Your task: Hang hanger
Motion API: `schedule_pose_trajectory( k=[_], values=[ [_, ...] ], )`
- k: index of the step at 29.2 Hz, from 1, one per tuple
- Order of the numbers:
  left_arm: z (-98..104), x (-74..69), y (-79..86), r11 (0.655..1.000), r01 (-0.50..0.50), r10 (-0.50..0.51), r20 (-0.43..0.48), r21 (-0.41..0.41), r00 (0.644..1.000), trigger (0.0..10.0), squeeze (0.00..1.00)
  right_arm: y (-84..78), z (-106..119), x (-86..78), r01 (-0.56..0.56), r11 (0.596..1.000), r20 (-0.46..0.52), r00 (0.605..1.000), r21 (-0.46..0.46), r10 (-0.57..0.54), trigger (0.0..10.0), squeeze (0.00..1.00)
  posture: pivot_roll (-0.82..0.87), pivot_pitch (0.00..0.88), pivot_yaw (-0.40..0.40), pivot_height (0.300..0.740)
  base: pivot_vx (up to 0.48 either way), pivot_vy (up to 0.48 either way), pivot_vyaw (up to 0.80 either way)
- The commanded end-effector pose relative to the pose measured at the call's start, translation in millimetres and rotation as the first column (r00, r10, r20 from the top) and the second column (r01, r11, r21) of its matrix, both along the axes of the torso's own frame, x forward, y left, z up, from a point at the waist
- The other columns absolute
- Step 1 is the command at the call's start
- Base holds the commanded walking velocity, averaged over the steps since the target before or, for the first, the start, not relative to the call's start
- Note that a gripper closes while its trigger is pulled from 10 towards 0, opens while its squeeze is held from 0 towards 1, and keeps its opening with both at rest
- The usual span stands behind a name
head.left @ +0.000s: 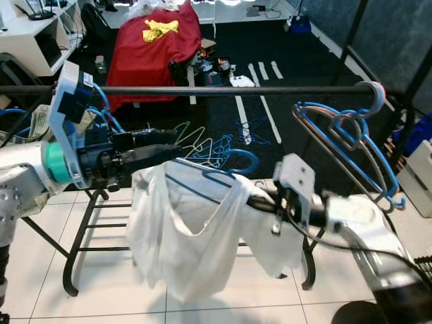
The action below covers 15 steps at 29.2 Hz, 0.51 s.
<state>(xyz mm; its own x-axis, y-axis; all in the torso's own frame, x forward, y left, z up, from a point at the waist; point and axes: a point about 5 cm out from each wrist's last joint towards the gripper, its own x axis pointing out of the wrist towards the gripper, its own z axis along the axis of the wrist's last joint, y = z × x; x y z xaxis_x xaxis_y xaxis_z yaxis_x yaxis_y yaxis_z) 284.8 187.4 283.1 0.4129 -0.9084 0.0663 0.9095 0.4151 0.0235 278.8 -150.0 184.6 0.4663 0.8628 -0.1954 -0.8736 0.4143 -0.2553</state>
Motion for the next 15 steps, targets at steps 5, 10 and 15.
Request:
schedule_pose_trajectory(
  k=[5, 10, 15],
  values=[
    [-5, 4.0, 3.7, 0.997, -0.075, 0.075, -0.027, 0.014, 0.997, 10.0, 0.00, 10.2, -2, -54.7, 0.009, 0.996, -0.052, 0.999, 0.090, -0.005, 0.0, 0.00, -0.05, 0.079, 0.124, 0.740, 0.000, 0.000, 0.00],
    [-6, 7.3, 3.8, 0.994, -0.113, 0.113, -0.037, 0.002, 0.993, 10.0, 0.00, 9.3, -13, -74.2, 0.115, 0.987, -0.122, 0.987, 0.113, -0.101, 0.0, 0.00, -0.06, 0.095, 0.125, 0.740, 0.000, 0.000, 0.00],
    [-8, 8.7, 2.8, 0.991, -0.135, 0.135, -0.045, -0.001, 0.990, 10.0, 0.00, -7.2, -28, -70.4, 0.358, 0.931, -0.181, 0.922, 0.073, -0.341, 0.0, 0.00, -0.07, 0.104, 0.127, 0.740, 0.000, 0.000, 0.00]
  ],
)
